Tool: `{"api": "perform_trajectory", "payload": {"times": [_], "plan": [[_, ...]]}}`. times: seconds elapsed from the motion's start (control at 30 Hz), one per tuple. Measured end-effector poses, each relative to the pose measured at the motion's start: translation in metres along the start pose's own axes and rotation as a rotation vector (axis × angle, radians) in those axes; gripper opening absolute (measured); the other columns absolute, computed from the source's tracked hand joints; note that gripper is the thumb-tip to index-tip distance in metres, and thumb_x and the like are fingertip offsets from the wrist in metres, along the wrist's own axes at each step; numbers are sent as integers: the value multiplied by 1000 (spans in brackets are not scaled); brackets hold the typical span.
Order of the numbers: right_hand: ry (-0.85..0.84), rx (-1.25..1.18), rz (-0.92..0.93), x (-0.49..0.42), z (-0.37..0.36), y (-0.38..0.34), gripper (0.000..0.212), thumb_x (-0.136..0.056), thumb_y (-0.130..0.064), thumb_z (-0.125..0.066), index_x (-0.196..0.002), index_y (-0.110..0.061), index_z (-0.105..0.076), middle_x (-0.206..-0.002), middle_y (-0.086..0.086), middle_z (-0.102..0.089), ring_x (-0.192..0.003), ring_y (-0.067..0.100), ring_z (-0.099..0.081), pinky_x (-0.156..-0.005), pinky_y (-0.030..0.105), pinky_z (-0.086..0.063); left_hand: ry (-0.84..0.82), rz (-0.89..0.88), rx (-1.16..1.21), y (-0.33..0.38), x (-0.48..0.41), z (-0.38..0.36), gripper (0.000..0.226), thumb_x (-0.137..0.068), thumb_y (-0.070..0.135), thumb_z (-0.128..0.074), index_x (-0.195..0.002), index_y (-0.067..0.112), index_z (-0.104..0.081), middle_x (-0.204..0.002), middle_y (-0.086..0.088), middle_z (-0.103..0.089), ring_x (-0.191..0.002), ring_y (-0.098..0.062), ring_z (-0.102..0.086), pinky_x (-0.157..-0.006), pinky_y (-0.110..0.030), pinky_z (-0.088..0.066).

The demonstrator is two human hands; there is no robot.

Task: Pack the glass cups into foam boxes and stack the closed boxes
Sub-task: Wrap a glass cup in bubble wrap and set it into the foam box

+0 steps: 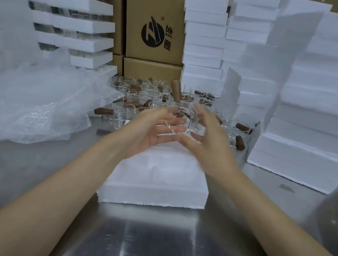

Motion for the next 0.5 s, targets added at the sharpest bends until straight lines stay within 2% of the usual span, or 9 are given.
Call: {"api": "perform_trajectory", "payload": {"times": [0.07, 0.13, 0.23, 0.33, 0.5], "plan": [[-42, -34, -58, 2, -4, 5, 68, -83, -11, -74, -142, -23, -41, -126, -13, -53, -110, 1, -57, -93, 34, -54, -29, 0, -62, 0, 1, -1, 38, -87, 6, -58, -125, 12, -55, -123, -15, -66, -110, -30, -65, -78, -34, -58], [-30, -79, -93, 3, -4, 10, 67, -82, -7, -74, -138, -23, -41, -114, -12, -60, -98, -1, -62, -89, 29, -55, -36, -9, -97, 0, 3, -2, 38, -90, 3, -57, -126, 13, -54, -125, -12, -65, -109, -27, -66, -80, -34, -58], [-19, -93, -76, 2, -5, 12, 67, -82, -8, -75, -138, -23, -41, -118, -3, -61, -102, 5, -62, -86, 23, -55, -23, -7, -93, -1, 2, -2, 52, -91, 1, -55, -140, 11, -44, -126, -11, -64, -109, -24, -66, -84, -38, -58], [-8, -113, -56, 1, -6, 15, 66, -81, -9, -76, -135, -26, -42, -119, -3, -59, -102, 9, -62, -85, 24, -55, -23, -8, -87, -2, 2, -2, 56, -89, -2, -54, -143, 10, -41, -122, -9, -67, -108, -24, -67, -82, -37, -58], [4, -125, -35, 0, -8, 15, 68, -77, -6, -78, -130, -31, -43, -125, -9, -52, -98, -1, -60, -80, 18, -54, -9, 1, -82, -1, 1, -2, 56, -88, -4, -52, -141, 10, -44, -123, -8, -67, -110, -24, -66, -85, -40, -58]]}}
Point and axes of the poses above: each hand's wrist, its own x-axis away from the middle knuckle, its own z-axis out of the back of the hand, y = z × x, the point moved 1 cm from there along -x, towards the middle knuckle
